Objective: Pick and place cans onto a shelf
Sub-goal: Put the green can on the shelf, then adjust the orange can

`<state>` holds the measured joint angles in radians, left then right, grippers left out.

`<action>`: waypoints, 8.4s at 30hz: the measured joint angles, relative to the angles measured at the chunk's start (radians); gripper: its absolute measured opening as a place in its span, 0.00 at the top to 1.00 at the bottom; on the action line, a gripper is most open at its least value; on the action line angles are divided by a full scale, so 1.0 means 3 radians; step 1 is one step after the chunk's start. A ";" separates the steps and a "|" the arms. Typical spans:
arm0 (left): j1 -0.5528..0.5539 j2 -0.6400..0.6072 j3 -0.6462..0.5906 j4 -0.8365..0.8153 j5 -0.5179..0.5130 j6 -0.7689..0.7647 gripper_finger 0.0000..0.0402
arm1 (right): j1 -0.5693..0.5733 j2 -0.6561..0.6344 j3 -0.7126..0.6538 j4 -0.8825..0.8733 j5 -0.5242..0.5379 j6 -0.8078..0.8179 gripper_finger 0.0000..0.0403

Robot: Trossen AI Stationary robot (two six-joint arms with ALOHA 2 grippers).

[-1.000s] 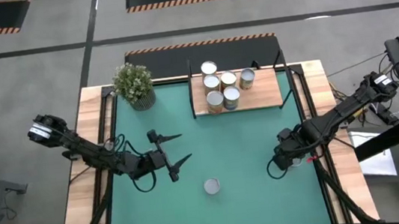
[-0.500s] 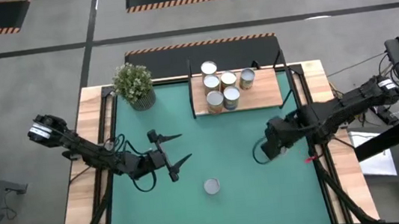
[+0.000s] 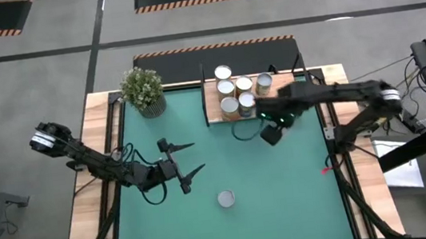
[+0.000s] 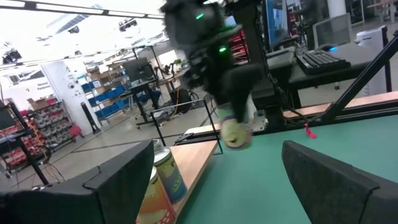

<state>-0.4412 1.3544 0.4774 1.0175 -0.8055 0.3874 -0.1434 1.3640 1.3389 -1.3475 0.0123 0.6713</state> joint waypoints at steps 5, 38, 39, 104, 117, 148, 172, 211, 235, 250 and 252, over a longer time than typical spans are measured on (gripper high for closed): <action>0.0000 0.0000 0.0000 0.0000 0.0001 -0.0015 0.17 | -0.0387 0.0475 0.0441 -0.0378 0.0260 -0.0586 0.29; 0.0000 0.0000 0.0046 -0.0001 0.0001 0.0000 0.17 | -0.1270 0.1090 0.0651 0.0164 0.0286 -0.1569 0.28; -0.0001 0.0000 0.0046 -0.0001 0.0001 0.0000 0.17 | -0.1270 0.1090 0.0649 0.0160 0.0286 -0.1606 0.28; 0.0000 0.0000 0.0060 -0.0001 0.0001 0.0000 0.17 | -0.1270 0.0380 -0.0144 0.0931 0.0256 -0.1805 0.98; -0.0001 0.0000 0.0060 -0.0003 0.0001 0.0000 0.17 | -0.1270 0.0381 -0.0140 0.0898 0.0257 -0.1780 0.98; 0.0027 0.0003 0.0204 -0.0451 0.0005 -0.0148 0.21 | -0.0980 0.0306 0.0387 0.1705 -0.0252 -0.2406 0.98; 0.0793 0.0341 0.1148 -0.2201 0.0909 -0.1061 0.97 | -0.0139 -0.1273 -0.1282 0.3764 -0.0124 -0.2821 0.98; 0.1660 0.1887 0.1930 -0.2019 0.0913 -0.0793 1.00 | -0.0148 -0.1921 -0.1805 0.3811 -0.0127 -0.3155 0.98; 0.1756 0.2192 0.2196 -0.2065 0.0694 -0.0621 1.00 | -0.0149 -0.1919 -0.1805 0.3776 -0.0124 -0.3183 0.98; 0.1765 0.2192 0.2201 -0.1957 0.0648 -0.0636 1.00 | -0.0148 -0.1919 -0.1805 0.3757 -0.0124 -0.3198 0.98; 0.1767 0.2192 0.2225 -0.1957 0.0637 -0.0646 1.00 | -0.0148 -0.1919 -0.1805 0.3745 -0.0124 -0.3198 0.98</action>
<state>0.0890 2.0121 1.1448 0.4305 -0.6145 0.1935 -0.1879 0.7883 0.7975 -0.2241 -0.0250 -0.2882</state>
